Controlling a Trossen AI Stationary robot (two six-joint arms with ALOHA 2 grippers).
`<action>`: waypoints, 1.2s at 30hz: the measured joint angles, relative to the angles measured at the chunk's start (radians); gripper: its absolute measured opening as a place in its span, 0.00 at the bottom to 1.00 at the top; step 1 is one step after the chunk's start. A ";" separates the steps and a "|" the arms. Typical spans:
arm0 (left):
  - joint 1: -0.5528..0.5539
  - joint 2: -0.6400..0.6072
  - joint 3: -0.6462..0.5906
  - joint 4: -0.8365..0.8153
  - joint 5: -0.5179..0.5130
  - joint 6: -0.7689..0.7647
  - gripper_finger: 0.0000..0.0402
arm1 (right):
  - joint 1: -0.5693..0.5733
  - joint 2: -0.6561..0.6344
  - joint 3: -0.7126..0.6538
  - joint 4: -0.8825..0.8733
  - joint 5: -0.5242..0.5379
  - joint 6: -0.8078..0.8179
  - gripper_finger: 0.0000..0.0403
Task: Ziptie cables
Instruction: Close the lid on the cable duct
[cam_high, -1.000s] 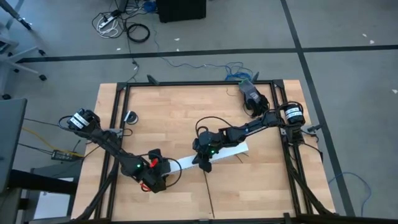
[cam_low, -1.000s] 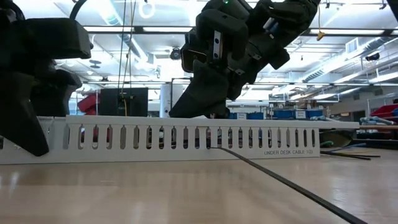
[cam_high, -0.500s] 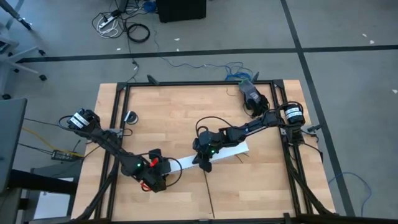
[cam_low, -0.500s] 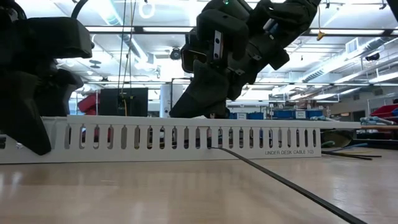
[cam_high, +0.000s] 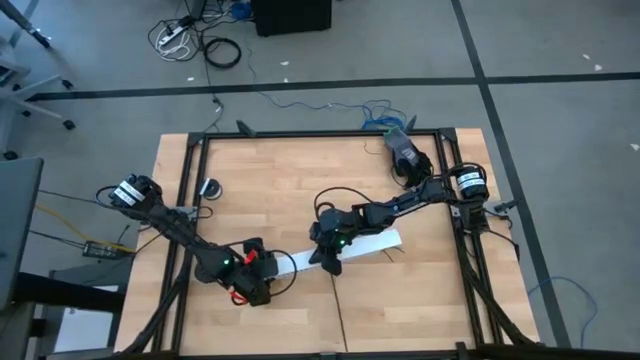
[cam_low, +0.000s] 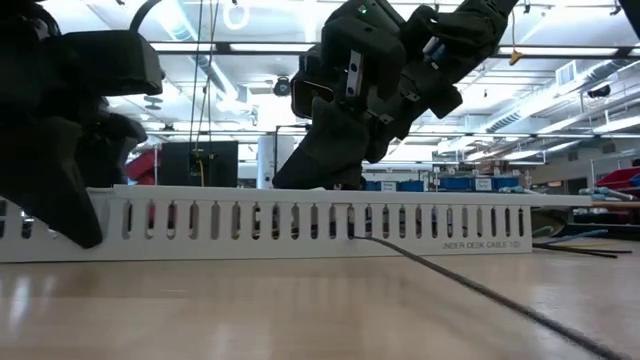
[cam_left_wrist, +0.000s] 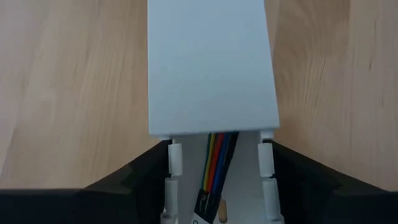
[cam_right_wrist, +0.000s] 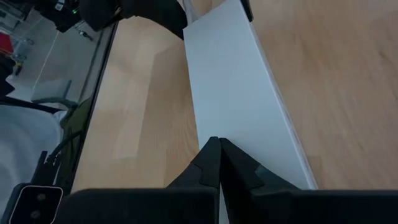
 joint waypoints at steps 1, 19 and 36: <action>0.004 0.000 -0.001 0.007 0.000 0.005 0.57 | -0.001 0.000 0.000 0.000 0.000 0.000 0.00; 0.058 0.001 -0.001 0.052 0.016 0.110 0.57 | -0.003 0.109 0.075 0.065 -0.067 0.003 0.00; 0.046 -0.021 0.005 0.019 0.069 0.096 0.68 | -0.008 0.110 0.100 0.032 -0.056 -0.027 0.00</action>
